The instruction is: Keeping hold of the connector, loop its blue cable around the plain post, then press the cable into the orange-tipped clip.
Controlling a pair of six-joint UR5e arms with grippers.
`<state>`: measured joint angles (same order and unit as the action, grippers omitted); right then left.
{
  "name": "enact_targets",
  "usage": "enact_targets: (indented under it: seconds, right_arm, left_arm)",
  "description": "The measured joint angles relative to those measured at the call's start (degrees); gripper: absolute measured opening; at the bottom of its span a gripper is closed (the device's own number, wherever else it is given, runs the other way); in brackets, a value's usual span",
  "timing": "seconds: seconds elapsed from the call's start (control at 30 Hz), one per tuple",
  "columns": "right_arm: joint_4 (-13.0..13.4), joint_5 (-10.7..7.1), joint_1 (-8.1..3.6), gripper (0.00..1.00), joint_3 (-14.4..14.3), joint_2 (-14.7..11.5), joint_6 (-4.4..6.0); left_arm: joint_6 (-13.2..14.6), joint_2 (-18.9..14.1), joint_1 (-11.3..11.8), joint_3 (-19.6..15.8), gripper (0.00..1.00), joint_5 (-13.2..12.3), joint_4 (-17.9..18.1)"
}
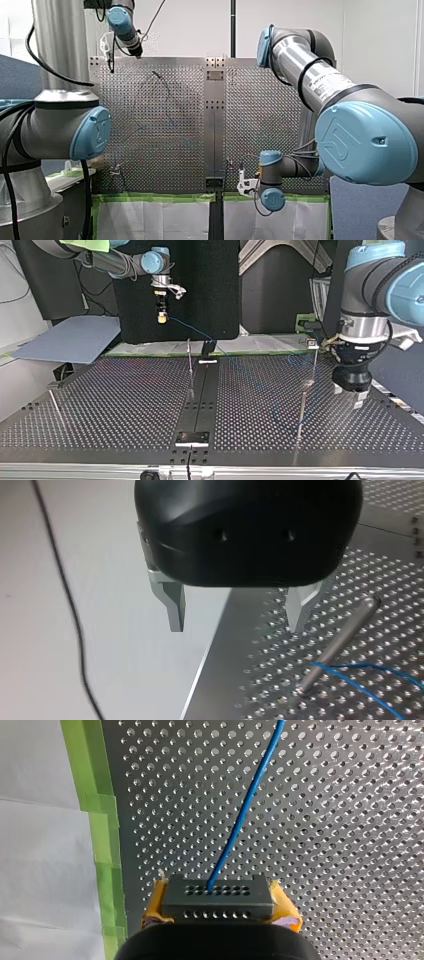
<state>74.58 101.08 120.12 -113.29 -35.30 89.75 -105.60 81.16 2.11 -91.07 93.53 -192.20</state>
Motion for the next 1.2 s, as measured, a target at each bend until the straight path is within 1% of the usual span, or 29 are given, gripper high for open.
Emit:
enact_targets:
  seconds: [0.17,0.33,0.43,0.57,0.77,0.9,0.97,1.03,1.13,1.2]
  right_arm:
    - [0.16,-0.03,-0.06,0.0,0.18,0.07,-0.08]
    - [0.2,-0.08,-0.08,0.0,0.5,0.1,-0.34]
    - [0.04,-0.16,-0.07,0.0,0.71,0.12,-0.44]
    - [-0.24,-0.24,-0.03,0.0,0.8,0.12,-0.56]
    - [-0.7,-0.24,0.03,0.0,0.82,0.12,-0.66]
    - [-1.04,-0.24,0.11,0.0,0.95,0.11,-0.63]
    - [-1.37,-0.25,0.24,0.0,1.11,0.13,-0.64]
    - [-1.74,-0.26,0.33,0.0,1.23,0.13,-0.66]
    - [-2.37,-0.26,0.47,0.0,1.32,0.14,-0.67]
    - [-2.77,-0.26,0.57,0.0,1.38,0.13,-0.68]
  left_arm:
    - [2.86,2.48,-0.91,2.87,1.0,0.85,-2.87]
    - [5.58,3.31,-1.24,5.58,1.0,0.95,-5.6]
    - [7.17,4.26,-1.66,7.17,1.0,0.27,-7.16]
    - [9.52,6.35,-1.78,9.25,1.0,-1.77,-9.55]
    - [12.87,7.52,-1.71,9.99,1.0,-5.06,-12.61]
    - [15.14,7.61,-1.78,10.02,1.0,-6.99,-13.16]
    - [16.2,7.61,-1.99,9.99,1.0,-7.42,-13.15]
    - [16.72,7.61,-2.28,9.99,1.0,-7.61,-13.14]
    - [16.38,7.61,-2.89,9.96,1.0,-7.53,-13.03]
    - [16.0,7.62,-3.32,9.85,1.0,-7.03,-12.83]
